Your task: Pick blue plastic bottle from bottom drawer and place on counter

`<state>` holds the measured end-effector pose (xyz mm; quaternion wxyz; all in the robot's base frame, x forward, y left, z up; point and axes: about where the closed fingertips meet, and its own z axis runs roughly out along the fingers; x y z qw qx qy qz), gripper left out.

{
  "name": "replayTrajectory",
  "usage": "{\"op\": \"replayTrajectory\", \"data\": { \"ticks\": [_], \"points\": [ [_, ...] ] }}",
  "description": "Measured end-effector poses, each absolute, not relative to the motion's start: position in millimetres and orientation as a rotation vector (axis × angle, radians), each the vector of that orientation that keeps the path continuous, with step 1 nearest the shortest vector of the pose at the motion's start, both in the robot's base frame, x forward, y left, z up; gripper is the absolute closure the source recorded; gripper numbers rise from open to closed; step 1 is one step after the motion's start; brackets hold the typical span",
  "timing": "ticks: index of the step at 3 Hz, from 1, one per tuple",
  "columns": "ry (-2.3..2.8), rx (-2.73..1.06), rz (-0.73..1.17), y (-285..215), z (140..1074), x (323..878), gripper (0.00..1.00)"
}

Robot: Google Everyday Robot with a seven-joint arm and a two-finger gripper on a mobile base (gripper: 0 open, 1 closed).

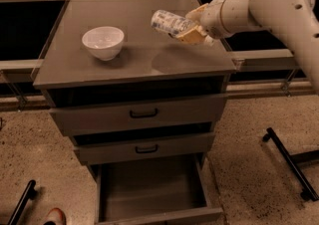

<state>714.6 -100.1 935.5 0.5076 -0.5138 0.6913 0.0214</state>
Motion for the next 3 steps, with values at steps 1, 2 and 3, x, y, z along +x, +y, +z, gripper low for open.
{"op": "replayTrajectory", "data": {
  "ticks": [1,2,3],
  "points": [
    [1.774,-1.078,0.184,-106.2,910.5,723.0,0.82],
    [1.880,-0.963,0.304,-103.2,889.7,730.3,0.58],
    [1.909,-0.927,0.338,-100.8,885.9,731.2,0.35]
  ]
}}
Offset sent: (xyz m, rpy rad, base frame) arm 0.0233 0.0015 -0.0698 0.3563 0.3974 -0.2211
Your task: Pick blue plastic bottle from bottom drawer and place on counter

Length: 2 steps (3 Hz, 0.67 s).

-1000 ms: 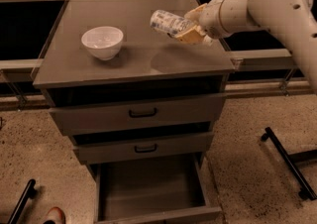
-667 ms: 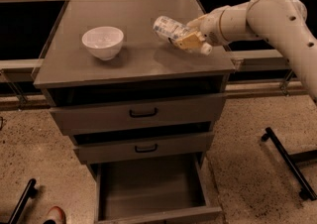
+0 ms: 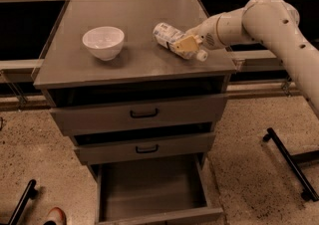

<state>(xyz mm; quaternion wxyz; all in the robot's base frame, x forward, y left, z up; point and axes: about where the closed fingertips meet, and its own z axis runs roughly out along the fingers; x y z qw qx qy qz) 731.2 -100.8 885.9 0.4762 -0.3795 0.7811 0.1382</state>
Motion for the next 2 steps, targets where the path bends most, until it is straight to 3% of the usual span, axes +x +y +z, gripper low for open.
{"op": "replayTrajectory", "data": {
  "ticks": [1,2],
  "points": [
    [1.909,-0.927,0.338,-100.7,885.8,731.2,0.12],
    [1.909,-0.927,0.338,-100.7,885.8,731.2,0.00]
  ]
}}
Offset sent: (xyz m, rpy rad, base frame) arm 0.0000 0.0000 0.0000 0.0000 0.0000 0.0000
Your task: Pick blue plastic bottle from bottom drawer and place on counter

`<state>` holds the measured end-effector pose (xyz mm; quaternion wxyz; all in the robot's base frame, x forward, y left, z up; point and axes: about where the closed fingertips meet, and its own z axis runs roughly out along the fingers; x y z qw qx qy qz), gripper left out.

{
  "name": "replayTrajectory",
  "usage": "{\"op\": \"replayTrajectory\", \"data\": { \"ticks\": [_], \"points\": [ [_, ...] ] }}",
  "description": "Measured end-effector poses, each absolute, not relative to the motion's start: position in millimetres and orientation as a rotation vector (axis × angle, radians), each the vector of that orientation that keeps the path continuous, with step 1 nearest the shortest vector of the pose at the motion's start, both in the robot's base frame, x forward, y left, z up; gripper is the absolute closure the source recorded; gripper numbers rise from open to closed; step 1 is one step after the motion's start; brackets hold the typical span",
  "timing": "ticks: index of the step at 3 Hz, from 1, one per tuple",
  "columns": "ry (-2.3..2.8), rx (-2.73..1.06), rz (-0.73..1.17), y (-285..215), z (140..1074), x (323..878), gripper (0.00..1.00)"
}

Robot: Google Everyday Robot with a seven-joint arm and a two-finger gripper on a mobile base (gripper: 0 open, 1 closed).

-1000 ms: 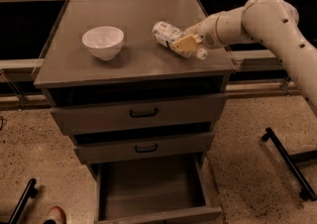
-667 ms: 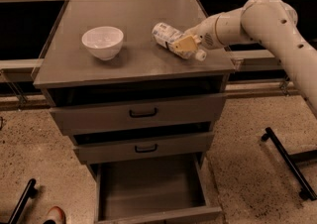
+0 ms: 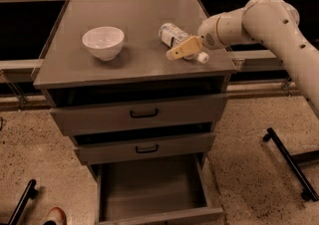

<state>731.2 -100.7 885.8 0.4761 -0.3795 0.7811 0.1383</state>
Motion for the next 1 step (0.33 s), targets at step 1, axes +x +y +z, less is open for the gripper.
{"op": "replayTrajectory", "data": {
  "ticks": [1],
  "points": [
    [1.909,-0.927,0.338,-100.7,885.8,731.2,0.00]
  ]
}}
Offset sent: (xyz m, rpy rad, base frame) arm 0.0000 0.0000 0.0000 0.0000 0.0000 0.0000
